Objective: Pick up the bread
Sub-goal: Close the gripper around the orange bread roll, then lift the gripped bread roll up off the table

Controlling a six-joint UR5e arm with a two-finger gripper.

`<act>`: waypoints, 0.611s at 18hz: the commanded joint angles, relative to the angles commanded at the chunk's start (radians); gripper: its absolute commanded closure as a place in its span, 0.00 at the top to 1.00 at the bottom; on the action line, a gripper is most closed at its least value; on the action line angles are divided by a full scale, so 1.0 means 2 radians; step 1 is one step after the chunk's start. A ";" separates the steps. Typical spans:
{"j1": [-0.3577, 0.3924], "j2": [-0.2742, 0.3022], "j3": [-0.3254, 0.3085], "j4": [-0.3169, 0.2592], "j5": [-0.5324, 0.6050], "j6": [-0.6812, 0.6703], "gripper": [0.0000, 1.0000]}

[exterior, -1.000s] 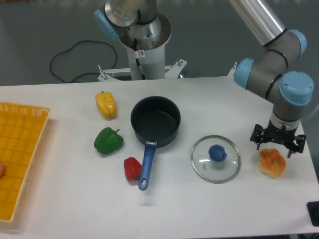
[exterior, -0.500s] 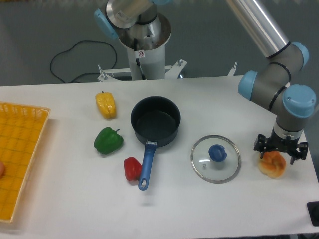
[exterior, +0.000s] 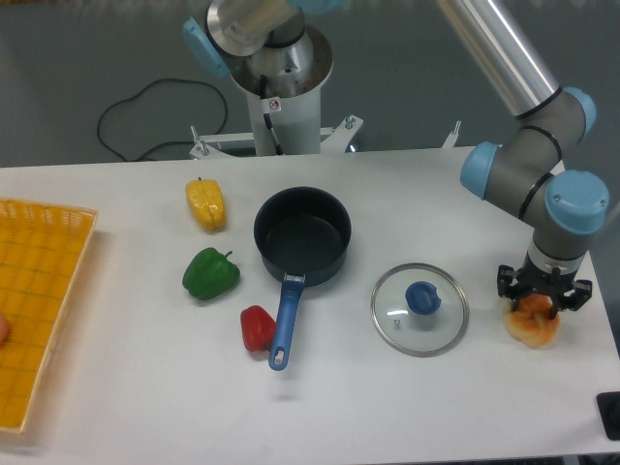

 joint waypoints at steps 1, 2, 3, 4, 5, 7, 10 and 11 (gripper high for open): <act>0.000 0.001 0.001 0.000 0.001 0.000 0.34; 0.001 0.001 0.000 0.000 0.001 -0.001 0.27; 0.001 0.002 0.000 0.000 0.001 -0.001 0.18; 0.001 0.002 0.000 0.000 0.001 -0.001 0.11; 0.001 0.003 -0.001 0.001 0.001 0.000 0.04; 0.002 0.007 -0.003 0.001 0.001 0.000 0.00; 0.003 0.014 -0.008 0.000 0.001 0.003 0.00; 0.004 0.015 -0.008 0.000 0.001 0.005 0.00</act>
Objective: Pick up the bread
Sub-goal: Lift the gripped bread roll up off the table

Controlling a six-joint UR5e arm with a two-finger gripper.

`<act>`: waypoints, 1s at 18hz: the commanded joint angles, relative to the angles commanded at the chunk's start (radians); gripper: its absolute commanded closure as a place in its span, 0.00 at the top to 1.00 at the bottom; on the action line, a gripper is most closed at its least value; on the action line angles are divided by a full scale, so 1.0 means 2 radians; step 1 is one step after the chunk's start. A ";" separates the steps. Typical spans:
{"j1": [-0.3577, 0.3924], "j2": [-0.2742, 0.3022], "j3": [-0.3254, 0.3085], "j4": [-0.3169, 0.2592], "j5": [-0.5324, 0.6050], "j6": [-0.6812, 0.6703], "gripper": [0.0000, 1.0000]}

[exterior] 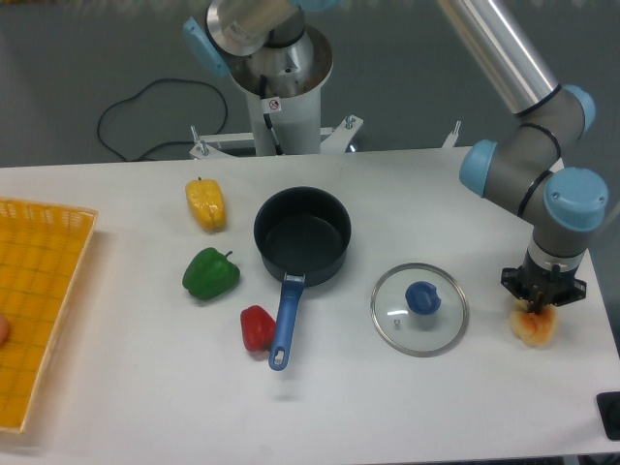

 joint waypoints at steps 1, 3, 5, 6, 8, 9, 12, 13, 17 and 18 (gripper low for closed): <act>0.001 0.005 -0.002 0.000 0.000 0.003 0.00; 0.005 0.018 -0.009 -0.001 0.000 0.011 0.00; 0.011 0.036 -0.018 -0.005 -0.002 0.018 0.00; 0.015 0.044 -0.021 -0.009 -0.002 0.027 0.00; 0.018 0.063 -0.028 -0.030 -0.003 0.044 0.00; 0.019 0.072 -0.028 -0.047 -0.002 0.045 0.00; 0.019 0.097 -0.028 -0.100 -0.002 0.045 0.00; 0.018 0.104 -0.028 -0.113 -0.002 0.045 0.00; 0.008 0.129 -0.025 -0.161 -0.001 0.061 0.00; 0.008 0.135 -0.024 -0.173 -0.001 0.070 0.00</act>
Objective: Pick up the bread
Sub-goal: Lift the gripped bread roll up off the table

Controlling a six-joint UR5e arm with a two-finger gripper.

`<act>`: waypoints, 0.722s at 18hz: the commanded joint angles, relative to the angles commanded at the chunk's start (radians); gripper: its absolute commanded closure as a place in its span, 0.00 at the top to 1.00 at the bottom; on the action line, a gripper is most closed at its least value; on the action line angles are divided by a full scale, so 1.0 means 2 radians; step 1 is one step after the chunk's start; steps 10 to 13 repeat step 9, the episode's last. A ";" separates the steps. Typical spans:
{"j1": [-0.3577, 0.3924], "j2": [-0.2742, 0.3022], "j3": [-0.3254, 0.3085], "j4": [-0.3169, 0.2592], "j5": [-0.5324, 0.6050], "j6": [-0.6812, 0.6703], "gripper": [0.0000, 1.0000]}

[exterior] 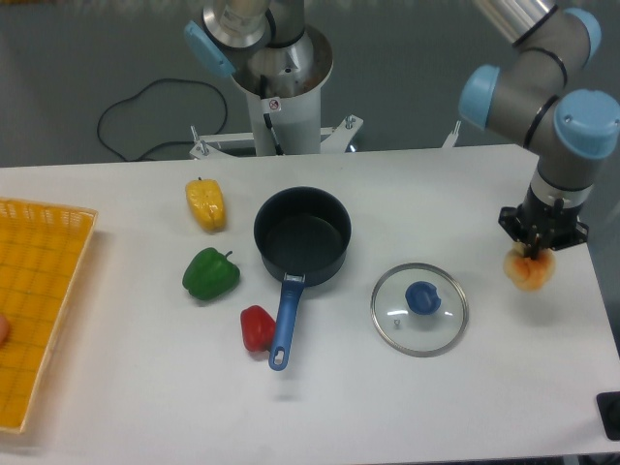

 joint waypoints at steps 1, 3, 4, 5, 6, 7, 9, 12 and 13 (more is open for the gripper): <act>0.000 0.005 0.002 -0.012 0.001 0.008 0.00; 0.002 0.010 0.004 -0.027 0.002 0.027 0.00; 0.004 0.015 0.005 -0.037 0.003 0.038 0.00; 0.005 0.018 0.005 -0.048 0.007 0.050 0.00; 0.005 0.019 0.007 -0.056 0.018 0.059 0.00; 0.006 0.022 0.007 -0.057 0.027 0.061 0.00; 0.007 0.023 0.007 -0.058 0.028 0.061 0.00; 0.007 0.023 0.007 -0.058 0.028 0.061 0.00; 0.007 0.023 0.007 -0.058 0.028 0.061 0.00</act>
